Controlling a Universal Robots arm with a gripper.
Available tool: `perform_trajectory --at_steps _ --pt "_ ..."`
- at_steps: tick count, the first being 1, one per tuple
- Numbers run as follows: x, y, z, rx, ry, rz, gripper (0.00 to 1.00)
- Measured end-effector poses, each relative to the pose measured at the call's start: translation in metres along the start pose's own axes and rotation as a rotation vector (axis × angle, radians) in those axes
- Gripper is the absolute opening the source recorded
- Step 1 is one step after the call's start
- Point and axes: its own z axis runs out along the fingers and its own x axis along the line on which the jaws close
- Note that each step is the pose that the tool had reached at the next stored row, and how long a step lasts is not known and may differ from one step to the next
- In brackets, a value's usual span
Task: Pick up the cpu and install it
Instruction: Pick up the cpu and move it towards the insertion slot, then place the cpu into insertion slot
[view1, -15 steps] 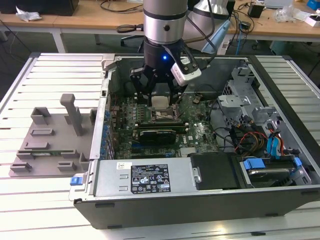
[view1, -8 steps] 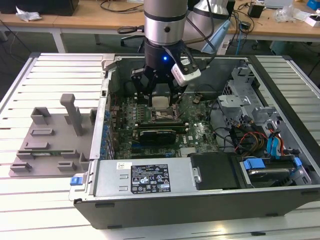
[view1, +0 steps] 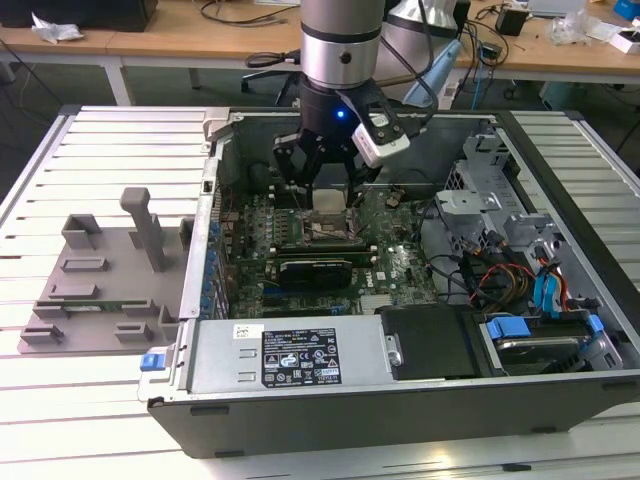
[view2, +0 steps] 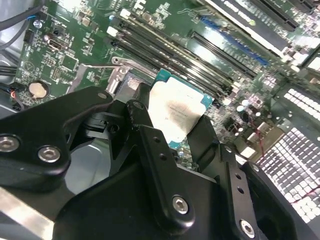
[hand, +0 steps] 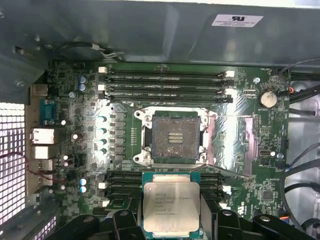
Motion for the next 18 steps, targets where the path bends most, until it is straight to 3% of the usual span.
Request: perform_trajectory --at_steps 6,18 --pt "-0.0084 0.0023 0.0015 0.0008 0.0000 0.000 0.55" --pt "-0.0088 0.0024 0.0015 0.0008 0.0001 0.001 0.55"
